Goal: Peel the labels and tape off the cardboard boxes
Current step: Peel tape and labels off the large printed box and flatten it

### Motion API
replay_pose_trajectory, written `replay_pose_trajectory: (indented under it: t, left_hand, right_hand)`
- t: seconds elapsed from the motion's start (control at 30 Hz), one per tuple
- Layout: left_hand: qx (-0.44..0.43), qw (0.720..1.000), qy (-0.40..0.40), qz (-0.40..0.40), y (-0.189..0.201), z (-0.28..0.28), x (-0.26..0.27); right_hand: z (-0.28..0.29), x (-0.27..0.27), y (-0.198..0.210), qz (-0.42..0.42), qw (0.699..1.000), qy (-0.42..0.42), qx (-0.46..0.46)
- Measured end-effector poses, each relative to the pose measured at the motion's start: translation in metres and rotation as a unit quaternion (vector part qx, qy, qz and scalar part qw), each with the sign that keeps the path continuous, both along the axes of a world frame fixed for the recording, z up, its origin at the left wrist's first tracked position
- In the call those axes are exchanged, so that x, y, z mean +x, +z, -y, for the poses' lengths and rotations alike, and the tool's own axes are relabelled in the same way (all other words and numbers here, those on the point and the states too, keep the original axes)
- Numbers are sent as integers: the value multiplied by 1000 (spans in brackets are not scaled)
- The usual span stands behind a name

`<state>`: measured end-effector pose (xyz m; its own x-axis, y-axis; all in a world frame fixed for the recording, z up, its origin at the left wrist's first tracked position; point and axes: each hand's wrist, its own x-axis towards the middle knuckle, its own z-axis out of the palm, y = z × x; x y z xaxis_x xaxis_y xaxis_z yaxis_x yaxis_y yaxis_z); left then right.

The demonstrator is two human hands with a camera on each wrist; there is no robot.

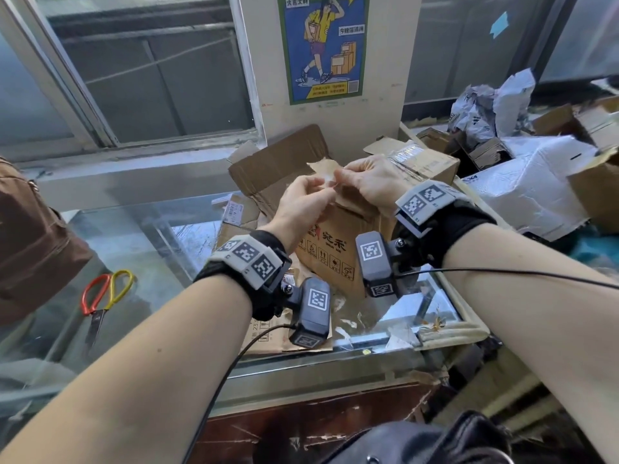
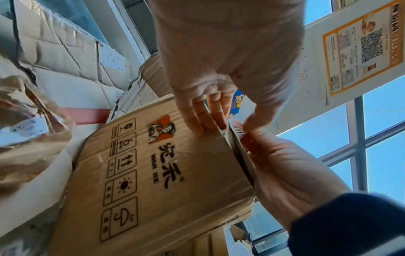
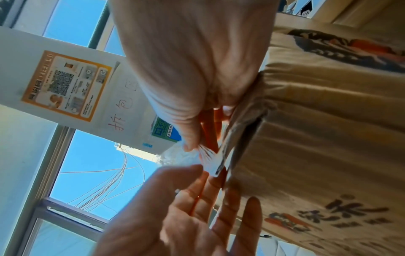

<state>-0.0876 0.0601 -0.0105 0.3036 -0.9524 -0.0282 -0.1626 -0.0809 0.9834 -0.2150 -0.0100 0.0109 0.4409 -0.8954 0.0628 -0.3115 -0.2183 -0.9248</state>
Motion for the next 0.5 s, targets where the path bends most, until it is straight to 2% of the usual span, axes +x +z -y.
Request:
replay_pose_trajectory:
  t: [0.1, 0.23, 0.4, 0.5]
  left_hand:
    - [-7, 1000, 1, 26, -4, 4, -1]
    - [6, 1000, -2, 22, 1, 8, -1]
    - [23, 999, -11, 26, 6, 8, 2]
    - [34, 999, -17, 22, 7, 8, 2]
  right_hand:
    - [0, 0, -2, 35, 999, 1, 29]
    - [-6, 3, -1, 85, 993, -21, 77]
    - [-11, 1, 5, 173, 971, -38, 164]
    - [-7, 2, 3, 184, 967, -56, 166]
